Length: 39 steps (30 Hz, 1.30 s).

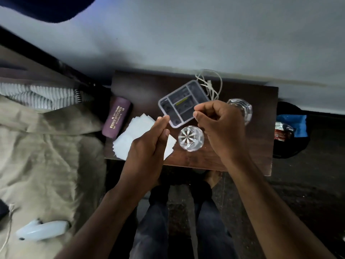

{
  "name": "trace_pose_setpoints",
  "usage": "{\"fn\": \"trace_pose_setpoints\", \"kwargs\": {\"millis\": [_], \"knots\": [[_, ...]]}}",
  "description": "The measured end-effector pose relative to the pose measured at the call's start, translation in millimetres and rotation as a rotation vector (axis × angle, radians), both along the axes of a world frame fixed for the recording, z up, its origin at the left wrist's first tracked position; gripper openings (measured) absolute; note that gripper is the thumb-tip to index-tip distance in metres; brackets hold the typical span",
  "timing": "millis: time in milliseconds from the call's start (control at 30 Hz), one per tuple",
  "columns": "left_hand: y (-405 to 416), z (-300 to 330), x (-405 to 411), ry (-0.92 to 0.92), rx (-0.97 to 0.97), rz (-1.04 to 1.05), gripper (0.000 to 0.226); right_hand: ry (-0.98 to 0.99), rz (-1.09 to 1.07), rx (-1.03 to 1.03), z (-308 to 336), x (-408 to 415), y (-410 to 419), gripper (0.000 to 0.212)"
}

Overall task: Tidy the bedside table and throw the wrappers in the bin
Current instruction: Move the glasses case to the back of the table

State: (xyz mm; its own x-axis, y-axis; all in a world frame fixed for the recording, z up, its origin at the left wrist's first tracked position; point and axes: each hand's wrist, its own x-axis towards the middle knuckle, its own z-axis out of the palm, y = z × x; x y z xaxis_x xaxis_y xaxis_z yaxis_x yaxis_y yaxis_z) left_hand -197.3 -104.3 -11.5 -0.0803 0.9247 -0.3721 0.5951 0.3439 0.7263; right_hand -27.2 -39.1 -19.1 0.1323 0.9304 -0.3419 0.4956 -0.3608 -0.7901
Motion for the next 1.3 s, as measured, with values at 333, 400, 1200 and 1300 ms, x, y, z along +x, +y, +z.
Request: {"fn": "trace_pose_setpoints", "kwargs": {"millis": [333, 400, 1200, 1300], "knots": [[-29.8, -5.7, -88.7, -0.013, -0.059, 0.222, 0.041, 0.026, 0.278, -0.085, -14.1, -106.6, 6.8, 0.013], [-35.7, -7.7, -106.6, -0.009, -0.078, 0.252, 0.040, 0.031, 0.322, -0.091, -17.9, -127.1, 9.5, 0.013], [-29.5, -94.9, -145.5, -0.720, -0.420, 0.985, 0.060, -0.252, 0.496, -0.234, -103.3, -214.0, 54.0, 0.048], [-24.3, -102.2, -144.9, -0.792, -0.436, 1.023, 0.066, -0.240, 0.527, -0.256, -108.9, -216.3, 55.2, 0.060]]}}
